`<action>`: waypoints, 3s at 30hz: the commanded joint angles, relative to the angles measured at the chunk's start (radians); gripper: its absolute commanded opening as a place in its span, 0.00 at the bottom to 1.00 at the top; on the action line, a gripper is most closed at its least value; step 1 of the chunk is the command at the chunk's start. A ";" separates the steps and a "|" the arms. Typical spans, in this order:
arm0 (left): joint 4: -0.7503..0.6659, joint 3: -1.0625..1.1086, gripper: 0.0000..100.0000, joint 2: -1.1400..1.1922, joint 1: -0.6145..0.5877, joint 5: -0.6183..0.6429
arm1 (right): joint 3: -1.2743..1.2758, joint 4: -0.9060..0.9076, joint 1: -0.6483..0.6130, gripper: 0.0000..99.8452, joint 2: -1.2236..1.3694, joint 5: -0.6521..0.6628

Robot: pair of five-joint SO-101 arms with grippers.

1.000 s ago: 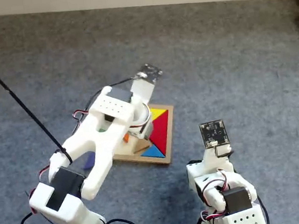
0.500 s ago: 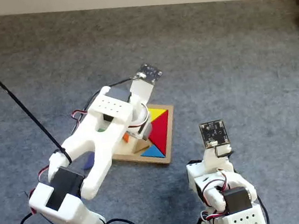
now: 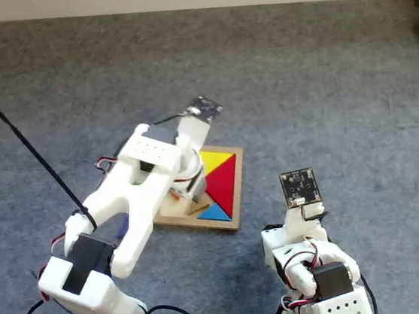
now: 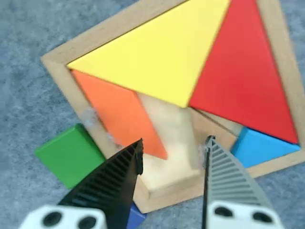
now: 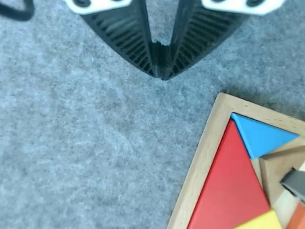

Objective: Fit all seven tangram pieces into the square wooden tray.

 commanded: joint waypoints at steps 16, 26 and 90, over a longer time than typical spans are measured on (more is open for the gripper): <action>0.041 -0.022 0.16 -0.153 0.050 -0.006 | 0.113 0.004 -0.004 0.01 -0.019 0.009; 0.044 -0.004 0.03 -0.148 0.173 -0.002 | 0.113 0.004 -0.004 0.01 -0.019 0.009; 0.006 0.151 0.01 -0.295 0.189 0.002 | 0.113 0.004 -0.010 0.01 -0.019 0.009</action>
